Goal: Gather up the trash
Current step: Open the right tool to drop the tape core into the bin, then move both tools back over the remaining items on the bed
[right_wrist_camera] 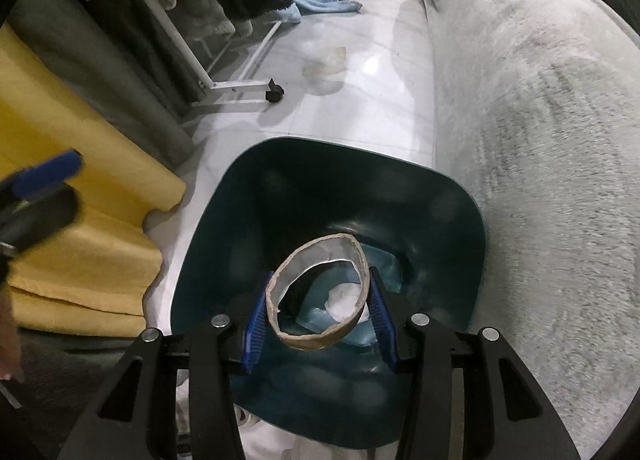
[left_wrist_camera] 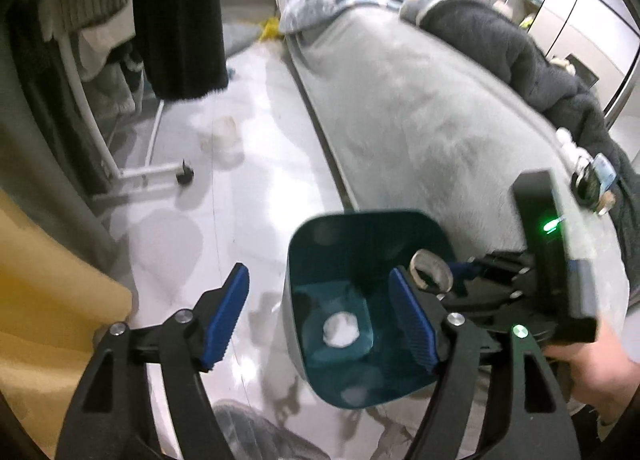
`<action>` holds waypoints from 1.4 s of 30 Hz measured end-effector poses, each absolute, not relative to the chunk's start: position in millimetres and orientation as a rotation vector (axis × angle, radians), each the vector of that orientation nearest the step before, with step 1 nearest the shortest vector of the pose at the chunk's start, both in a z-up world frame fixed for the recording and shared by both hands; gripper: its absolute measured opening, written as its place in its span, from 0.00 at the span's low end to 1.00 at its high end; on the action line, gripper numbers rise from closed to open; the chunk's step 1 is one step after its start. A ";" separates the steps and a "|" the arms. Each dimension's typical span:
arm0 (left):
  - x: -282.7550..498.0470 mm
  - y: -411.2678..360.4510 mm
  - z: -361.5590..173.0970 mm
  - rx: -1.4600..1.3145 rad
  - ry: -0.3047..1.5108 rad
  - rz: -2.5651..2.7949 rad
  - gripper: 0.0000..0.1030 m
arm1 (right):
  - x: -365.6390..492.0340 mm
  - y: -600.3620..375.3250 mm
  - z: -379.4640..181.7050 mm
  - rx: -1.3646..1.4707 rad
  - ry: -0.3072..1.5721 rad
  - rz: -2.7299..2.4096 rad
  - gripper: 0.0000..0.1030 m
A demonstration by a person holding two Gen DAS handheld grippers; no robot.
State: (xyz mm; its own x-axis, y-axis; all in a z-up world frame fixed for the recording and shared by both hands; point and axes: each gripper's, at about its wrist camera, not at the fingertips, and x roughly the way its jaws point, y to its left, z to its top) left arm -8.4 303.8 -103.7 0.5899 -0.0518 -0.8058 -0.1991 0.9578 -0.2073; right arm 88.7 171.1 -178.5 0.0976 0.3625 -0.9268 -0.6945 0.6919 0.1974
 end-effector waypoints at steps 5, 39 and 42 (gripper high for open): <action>-12.6 301.0 -78.9 -0.232 0.832 0.092 0.73 | 88.6 172.0 -182.3 -0.326 1.251 0.790 0.56; 22.4 206.1 8.8 -0.151 0.560 -0.019 0.85 | 99.0 32.6 -30.0 -0.185 0.842 0.796 0.69; 27.0 198.4 5.5 -0.161 0.567 -0.053 0.87 | 103.3 13.5 -23.3 -0.160 0.826 0.771 0.69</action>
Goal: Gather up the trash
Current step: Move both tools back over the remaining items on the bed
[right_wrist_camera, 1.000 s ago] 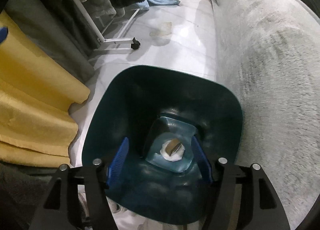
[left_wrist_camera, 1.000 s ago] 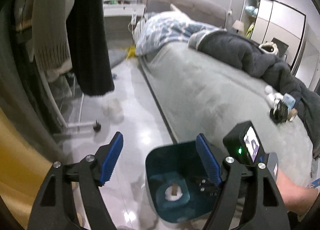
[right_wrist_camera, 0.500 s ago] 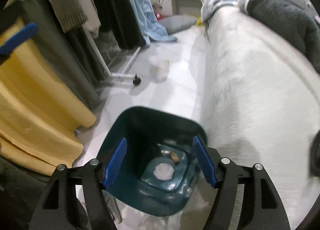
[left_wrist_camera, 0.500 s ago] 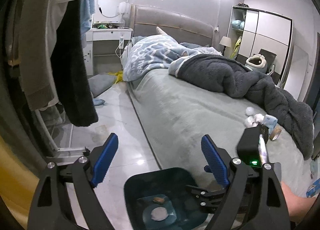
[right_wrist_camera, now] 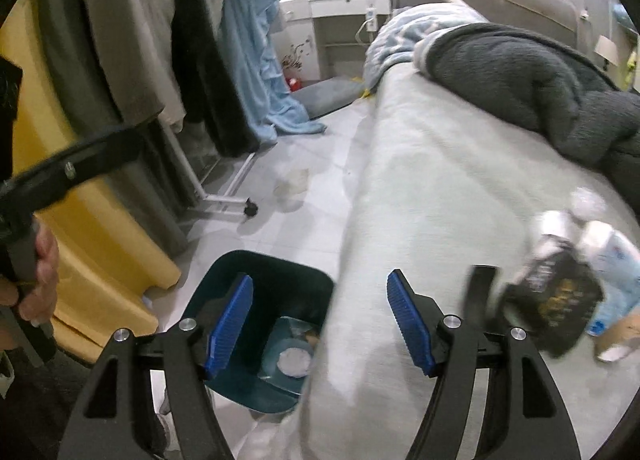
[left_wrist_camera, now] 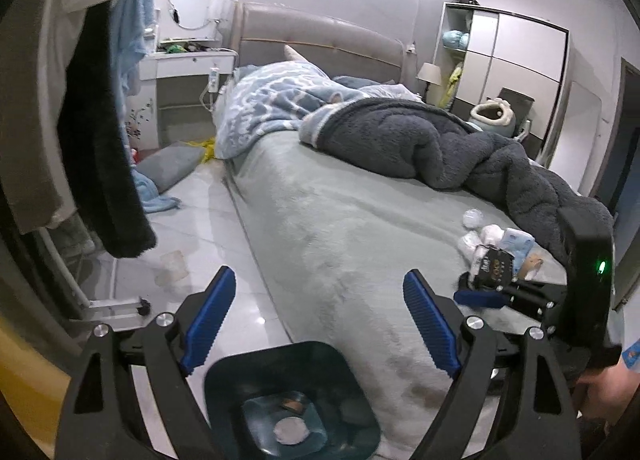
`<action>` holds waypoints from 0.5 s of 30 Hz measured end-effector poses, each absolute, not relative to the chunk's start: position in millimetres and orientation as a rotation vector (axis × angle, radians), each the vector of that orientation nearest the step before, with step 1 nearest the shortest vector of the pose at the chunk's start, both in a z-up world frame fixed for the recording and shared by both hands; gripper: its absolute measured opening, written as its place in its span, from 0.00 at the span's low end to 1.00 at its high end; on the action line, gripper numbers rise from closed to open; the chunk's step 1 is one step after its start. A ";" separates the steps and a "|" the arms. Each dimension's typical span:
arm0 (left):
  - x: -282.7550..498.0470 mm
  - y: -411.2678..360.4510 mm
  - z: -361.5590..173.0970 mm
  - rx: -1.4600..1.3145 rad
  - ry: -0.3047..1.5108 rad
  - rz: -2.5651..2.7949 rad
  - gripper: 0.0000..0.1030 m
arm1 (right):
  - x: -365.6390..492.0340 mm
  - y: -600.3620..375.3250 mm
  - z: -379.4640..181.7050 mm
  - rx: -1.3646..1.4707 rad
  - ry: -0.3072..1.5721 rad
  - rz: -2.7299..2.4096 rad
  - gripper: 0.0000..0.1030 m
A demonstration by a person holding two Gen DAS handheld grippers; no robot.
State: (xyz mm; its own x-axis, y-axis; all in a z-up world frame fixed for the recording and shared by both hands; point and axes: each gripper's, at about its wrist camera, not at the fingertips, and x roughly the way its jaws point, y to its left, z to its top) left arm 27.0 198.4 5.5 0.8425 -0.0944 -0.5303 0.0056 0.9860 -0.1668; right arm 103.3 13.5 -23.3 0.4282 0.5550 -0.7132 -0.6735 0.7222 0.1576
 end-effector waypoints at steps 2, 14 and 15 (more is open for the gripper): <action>32.6 190.4 0.2 -0.163 0.569 -0.088 0.89 | 106.8 4.3 -21.0 -0.147 0.816 0.756 0.69; 59.4 142.7 -15.7 -0.123 0.630 -0.222 0.90 | 123.9 -60.9 -17.6 -0.099 0.794 0.659 0.70; 63.6 137.2 -17.7 -0.123 0.638 -0.235 0.90 | 125.3 -66.7 -17.4 -0.093 0.792 0.649 0.70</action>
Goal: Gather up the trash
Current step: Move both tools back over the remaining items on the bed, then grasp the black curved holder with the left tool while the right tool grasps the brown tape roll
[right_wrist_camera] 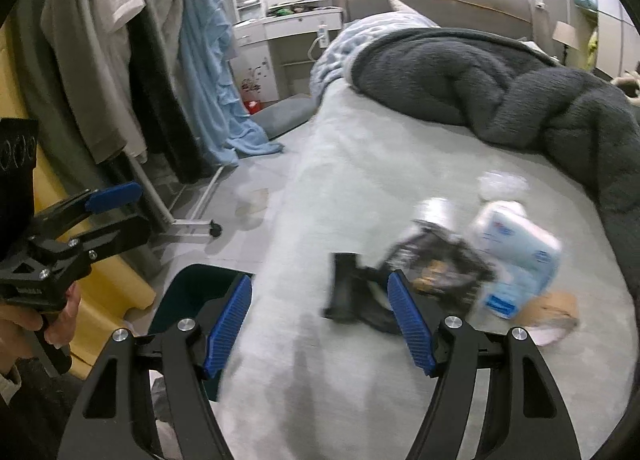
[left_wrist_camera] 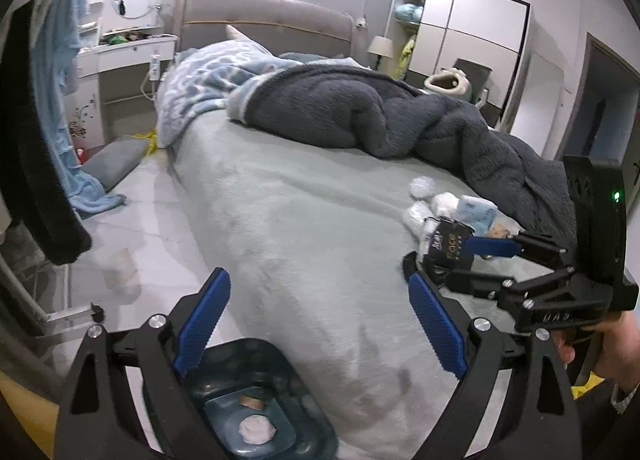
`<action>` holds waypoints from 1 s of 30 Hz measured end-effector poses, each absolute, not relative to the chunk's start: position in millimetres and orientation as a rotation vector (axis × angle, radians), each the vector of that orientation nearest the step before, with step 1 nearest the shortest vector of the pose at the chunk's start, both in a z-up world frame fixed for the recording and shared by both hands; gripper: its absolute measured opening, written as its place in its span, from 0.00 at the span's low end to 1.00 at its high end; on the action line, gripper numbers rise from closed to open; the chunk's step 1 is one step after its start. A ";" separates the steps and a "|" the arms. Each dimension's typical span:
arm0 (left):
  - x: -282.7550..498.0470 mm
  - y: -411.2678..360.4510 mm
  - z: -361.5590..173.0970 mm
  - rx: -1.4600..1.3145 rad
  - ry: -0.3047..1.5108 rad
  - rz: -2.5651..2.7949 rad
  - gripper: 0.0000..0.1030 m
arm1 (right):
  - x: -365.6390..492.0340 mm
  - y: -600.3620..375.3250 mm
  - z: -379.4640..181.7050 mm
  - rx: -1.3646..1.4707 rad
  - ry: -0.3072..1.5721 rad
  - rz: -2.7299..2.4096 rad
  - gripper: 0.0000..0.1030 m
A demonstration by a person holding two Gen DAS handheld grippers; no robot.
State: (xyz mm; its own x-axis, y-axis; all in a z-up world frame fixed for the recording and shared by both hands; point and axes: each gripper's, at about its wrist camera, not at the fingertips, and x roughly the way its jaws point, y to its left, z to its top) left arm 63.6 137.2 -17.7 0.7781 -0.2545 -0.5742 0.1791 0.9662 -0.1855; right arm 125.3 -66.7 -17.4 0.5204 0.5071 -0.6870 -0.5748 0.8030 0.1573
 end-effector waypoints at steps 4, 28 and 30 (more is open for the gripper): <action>72.9 119.1 -23.5 -0.117 0.660 -0.266 0.90 | 130.3 -93.0 -17.6 -0.063 0.784 0.616 0.71; 130.4 48.8 -81.6 0.026 0.743 -0.534 0.79 | 146.2 -204.9 -30.8 0.061 0.789 0.568 0.71; 131.6 46.8 -82.2 0.029 0.749 -0.563 0.77 | 148.6 -208.1 -33.1 0.063 0.797 0.559 0.71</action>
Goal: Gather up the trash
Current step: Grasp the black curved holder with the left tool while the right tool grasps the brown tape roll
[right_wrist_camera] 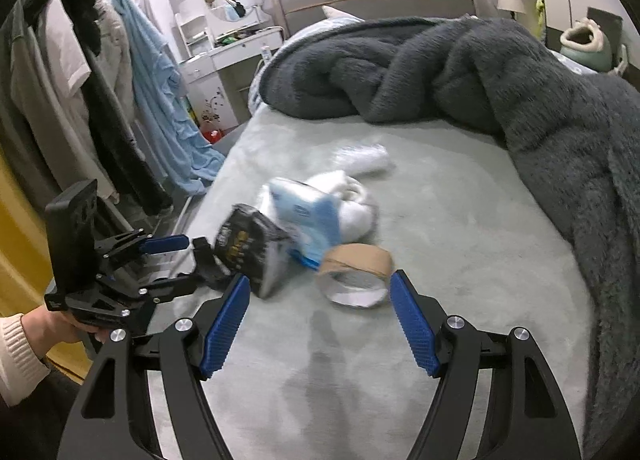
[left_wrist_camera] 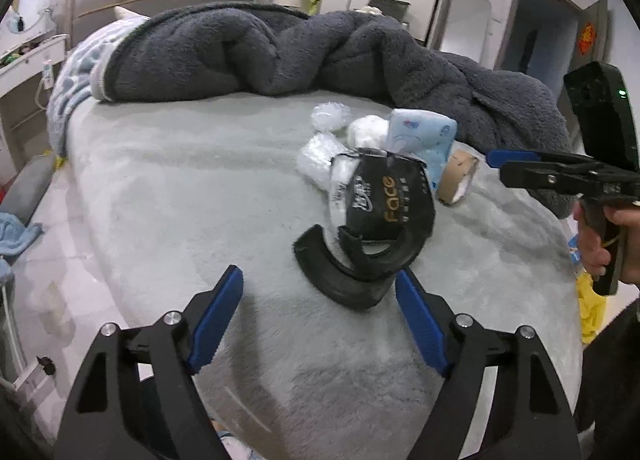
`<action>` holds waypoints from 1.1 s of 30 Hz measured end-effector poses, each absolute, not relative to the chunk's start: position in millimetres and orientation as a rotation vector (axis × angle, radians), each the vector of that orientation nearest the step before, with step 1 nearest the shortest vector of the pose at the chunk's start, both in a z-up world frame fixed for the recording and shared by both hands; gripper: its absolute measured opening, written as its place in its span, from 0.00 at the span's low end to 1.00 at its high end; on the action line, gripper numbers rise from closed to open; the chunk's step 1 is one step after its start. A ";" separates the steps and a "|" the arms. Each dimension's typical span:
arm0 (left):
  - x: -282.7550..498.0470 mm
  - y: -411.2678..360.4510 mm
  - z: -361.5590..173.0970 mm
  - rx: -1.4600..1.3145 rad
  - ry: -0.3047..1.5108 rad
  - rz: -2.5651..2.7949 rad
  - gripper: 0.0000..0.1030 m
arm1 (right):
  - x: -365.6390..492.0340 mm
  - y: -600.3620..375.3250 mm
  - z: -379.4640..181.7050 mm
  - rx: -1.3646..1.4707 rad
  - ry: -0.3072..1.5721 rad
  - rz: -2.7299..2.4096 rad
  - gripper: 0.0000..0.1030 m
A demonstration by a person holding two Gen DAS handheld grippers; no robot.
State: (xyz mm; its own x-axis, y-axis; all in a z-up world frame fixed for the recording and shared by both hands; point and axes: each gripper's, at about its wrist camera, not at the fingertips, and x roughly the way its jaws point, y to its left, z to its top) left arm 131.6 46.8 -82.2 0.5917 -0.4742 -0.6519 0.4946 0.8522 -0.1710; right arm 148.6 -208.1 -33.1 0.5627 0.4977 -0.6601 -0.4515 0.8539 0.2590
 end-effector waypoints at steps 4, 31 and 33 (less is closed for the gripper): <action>133.6 42.2 -82.8 0.039 0.757 -0.604 0.70 | 151.4 -211.1 -34.7 0.065 0.802 0.555 0.71; 124.7 46.5 -77.3 0.078 0.741 -0.624 0.45 | 169.7 -188.0 -52.9 0.070 0.895 0.450 0.56; 123.6 49.7 -74.6 0.070 0.732 -0.619 0.45 | 170.9 -185.8 -53.3 0.066 0.903 0.433 0.50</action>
